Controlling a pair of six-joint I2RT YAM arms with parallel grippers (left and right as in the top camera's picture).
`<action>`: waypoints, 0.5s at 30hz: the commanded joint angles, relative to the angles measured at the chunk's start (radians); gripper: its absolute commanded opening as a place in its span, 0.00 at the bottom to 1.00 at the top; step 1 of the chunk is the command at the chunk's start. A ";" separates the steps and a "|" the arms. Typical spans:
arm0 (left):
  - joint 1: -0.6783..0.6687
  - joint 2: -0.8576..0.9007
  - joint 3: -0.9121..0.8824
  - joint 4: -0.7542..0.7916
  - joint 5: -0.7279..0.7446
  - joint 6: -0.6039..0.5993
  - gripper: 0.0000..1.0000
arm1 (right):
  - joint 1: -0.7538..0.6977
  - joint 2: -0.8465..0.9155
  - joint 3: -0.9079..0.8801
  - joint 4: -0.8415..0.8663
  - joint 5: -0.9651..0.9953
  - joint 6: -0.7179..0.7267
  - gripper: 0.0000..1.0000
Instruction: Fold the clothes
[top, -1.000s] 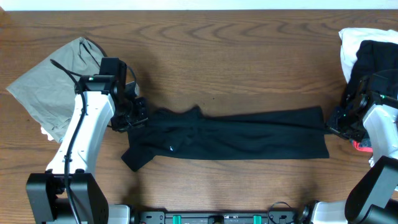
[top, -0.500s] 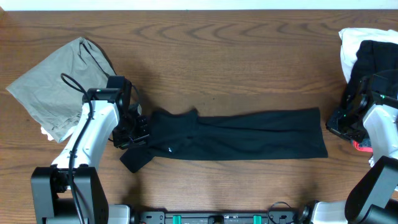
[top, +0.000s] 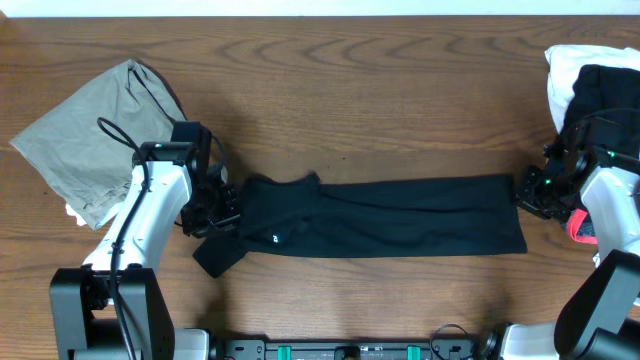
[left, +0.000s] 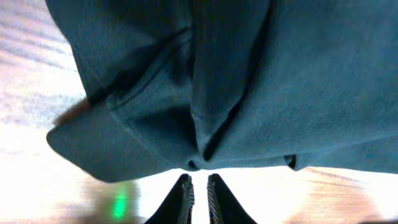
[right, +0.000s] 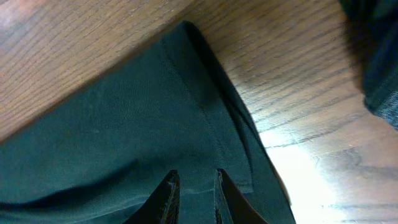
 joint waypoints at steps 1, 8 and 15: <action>0.000 -0.004 -0.003 0.037 0.007 -0.031 0.17 | 0.016 0.038 -0.002 0.005 -0.023 -0.019 0.18; 0.000 -0.004 -0.003 0.182 0.031 -0.032 0.52 | 0.053 0.137 -0.002 0.008 -0.022 -0.020 0.18; 0.000 -0.002 -0.003 0.319 0.031 -0.031 0.55 | 0.078 0.248 -0.002 0.035 -0.022 -0.019 0.20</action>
